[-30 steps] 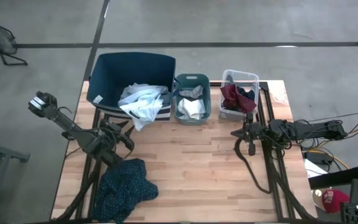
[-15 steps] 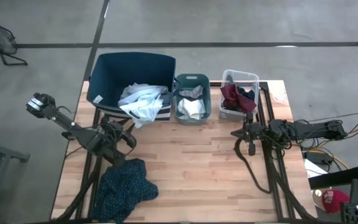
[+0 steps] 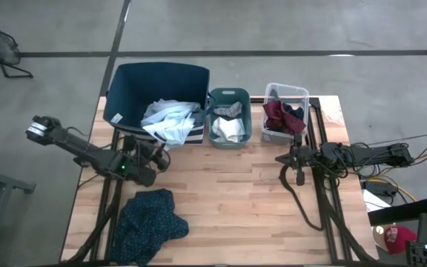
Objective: Pick & Place Cloths
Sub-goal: Put the light blue polo shirt into the blue bin
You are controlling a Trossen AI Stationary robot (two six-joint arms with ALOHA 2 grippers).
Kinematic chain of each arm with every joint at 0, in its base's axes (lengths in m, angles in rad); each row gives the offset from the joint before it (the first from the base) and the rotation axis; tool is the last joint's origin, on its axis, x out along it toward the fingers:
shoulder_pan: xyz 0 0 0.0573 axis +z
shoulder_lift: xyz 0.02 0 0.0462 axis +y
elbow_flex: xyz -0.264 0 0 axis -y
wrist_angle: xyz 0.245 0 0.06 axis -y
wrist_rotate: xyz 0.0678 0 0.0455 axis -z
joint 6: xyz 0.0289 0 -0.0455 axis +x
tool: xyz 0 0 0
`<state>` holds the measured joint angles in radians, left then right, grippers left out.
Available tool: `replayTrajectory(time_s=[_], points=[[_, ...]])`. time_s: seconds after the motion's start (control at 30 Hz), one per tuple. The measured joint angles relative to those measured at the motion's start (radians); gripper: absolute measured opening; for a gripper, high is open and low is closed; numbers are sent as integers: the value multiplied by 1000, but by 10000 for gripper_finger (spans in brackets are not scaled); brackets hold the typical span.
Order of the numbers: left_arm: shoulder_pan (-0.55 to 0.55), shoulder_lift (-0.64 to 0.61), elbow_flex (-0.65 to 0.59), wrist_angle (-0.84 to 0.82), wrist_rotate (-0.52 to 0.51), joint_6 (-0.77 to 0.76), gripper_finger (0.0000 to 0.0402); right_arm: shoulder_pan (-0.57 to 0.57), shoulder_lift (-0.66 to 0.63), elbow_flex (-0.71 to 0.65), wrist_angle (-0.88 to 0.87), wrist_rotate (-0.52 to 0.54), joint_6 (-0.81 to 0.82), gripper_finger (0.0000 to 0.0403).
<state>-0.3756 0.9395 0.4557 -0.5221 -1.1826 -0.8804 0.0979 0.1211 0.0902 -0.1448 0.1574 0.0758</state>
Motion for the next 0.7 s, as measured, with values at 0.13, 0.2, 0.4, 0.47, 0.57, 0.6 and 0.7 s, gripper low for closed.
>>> replayTrajectory(time_s=[0.13,0.2,0.4,0.47,0.57,0.6,0.7], points=[[38,-5,-14,90,115,118,122,0,0,0,0,0,1,8],[41,-2,-29,180,139,200,83,0,0,0,0,0,1,8],[37,-2,-31,431,179,424,11,0,0,0,0,0,1,8],[33,-7,-18,485,192,513,8,0,0,0,0,0,0,8],[32,-14,17,541,197,600,5,0,0,0,0,0,1,8],[32,-18,35,547,197,632,5,0,0,0,0,0,1,8],[33,-33,101,550,196,721,7,0,0,0,0,0,1,8]])
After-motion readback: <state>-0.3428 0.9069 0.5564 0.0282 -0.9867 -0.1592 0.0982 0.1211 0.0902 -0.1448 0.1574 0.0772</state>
